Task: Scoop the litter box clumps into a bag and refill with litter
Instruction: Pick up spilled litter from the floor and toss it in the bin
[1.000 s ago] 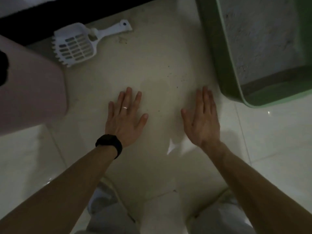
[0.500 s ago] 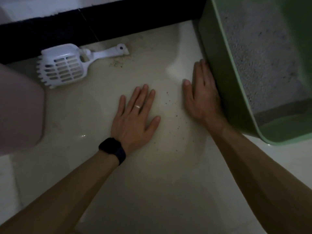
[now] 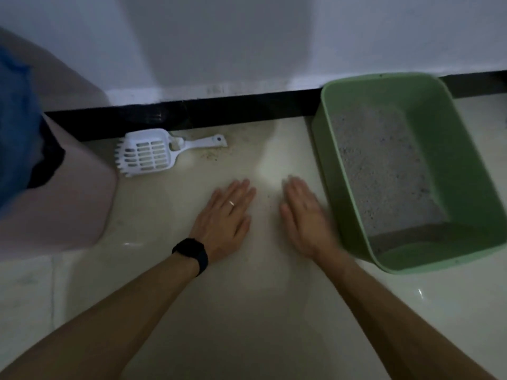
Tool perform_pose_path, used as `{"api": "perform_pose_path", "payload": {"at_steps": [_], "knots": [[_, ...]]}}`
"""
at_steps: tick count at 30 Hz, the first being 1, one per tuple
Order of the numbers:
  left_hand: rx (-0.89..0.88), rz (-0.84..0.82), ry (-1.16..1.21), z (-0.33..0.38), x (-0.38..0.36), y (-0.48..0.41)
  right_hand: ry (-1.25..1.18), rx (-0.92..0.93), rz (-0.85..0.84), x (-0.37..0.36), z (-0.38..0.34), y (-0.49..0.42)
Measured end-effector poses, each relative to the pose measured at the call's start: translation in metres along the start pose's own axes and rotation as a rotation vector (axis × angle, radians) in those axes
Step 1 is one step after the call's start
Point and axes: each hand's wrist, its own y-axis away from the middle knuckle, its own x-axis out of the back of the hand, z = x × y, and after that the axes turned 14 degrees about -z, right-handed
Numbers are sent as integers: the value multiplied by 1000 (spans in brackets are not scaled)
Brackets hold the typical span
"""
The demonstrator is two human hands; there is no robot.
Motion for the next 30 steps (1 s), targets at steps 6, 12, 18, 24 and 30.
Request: {"api": "perform_pose_path", "payload": {"at_steps": [6,12,18,24,30], "knots": [[199,-65,35,-26,-1,1,58,-113,-149,-16,0,-13],[-28,-87,-79,-2,-21,5,141,140,-252,-41,-17,59],[-83,-56,57,24,-28,-1,-9,-1,-44,-27,-6,34],[-47,132,438,27,-21,18,81,6,-206,-19,-17,-13],[105,-15,23,-12,-24,38,173,140,-239,-48,-21,56]]}}
